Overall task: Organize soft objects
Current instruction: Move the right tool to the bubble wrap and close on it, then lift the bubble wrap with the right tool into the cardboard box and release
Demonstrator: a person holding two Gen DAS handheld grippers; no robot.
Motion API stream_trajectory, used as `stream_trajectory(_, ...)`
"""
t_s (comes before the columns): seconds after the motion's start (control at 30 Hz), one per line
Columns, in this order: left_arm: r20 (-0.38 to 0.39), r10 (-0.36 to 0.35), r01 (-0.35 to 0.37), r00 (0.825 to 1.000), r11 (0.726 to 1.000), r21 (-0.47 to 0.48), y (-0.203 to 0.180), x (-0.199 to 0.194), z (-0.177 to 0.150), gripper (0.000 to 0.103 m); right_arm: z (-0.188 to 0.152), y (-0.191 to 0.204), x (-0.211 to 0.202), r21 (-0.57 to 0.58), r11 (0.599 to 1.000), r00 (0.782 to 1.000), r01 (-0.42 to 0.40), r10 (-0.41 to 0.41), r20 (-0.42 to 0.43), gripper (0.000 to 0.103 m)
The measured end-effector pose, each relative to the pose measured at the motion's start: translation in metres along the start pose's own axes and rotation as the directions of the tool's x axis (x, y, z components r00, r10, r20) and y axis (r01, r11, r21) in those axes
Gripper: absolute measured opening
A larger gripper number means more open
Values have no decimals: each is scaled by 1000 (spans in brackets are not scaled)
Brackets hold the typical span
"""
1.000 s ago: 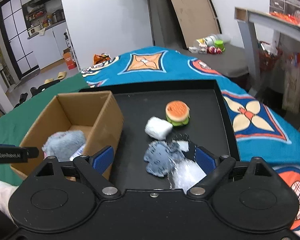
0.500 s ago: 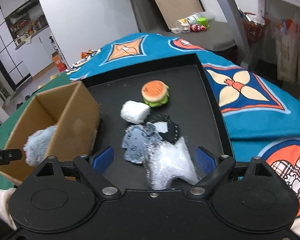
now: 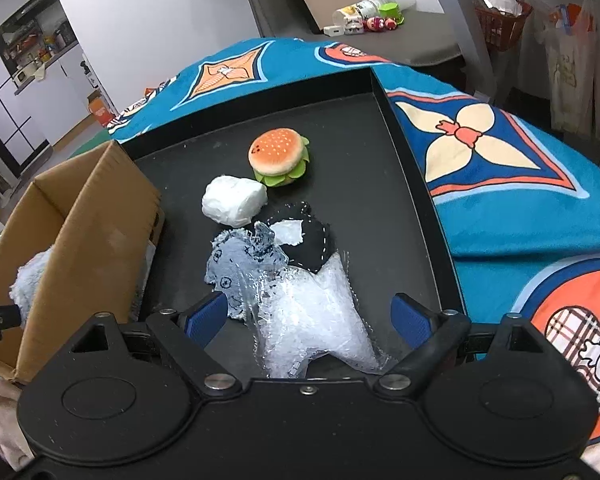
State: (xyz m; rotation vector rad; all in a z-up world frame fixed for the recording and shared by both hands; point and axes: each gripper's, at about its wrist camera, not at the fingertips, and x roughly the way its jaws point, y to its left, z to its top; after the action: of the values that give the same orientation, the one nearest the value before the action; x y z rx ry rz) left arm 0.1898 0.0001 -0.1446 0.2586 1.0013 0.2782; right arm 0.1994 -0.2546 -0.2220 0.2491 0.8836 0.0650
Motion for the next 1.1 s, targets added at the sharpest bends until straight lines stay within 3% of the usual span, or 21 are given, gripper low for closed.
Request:
stream_trajectory(0.2, -3, 22, -22, 1000, 1000, 14, -4, 0, 3, 67, -1, -3, 6, -2, 1000, 1000, 12, -12, -18, 84)
stream_trajectory(0.33, -5, 27, -27, 1000, 999, 16, -4, 1, 3, 68, -2, -5, 9, -13, 1000, 999, 5, -6, -33, 52)
stream_trajectory(0.4, -6, 28, -28, 1000, 999, 18, -5, 0, 2, 68, -2, -5, 8, -21, 1000, 999, 18, -19, -36, 45)
stream_trajectory(0.57, -6, 21, -21, 1000, 1000, 15, -5, -1, 2, 68, 0, -7, 4, -17, 999, 999, 30, -30, -31, 40)
stream_trajectory(1.1, 0, -36, 36, 999, 999, -5, 13, -7, 0, 68, 20, 8, -34, -56, 998, 997, 2, 3, 72, 40)
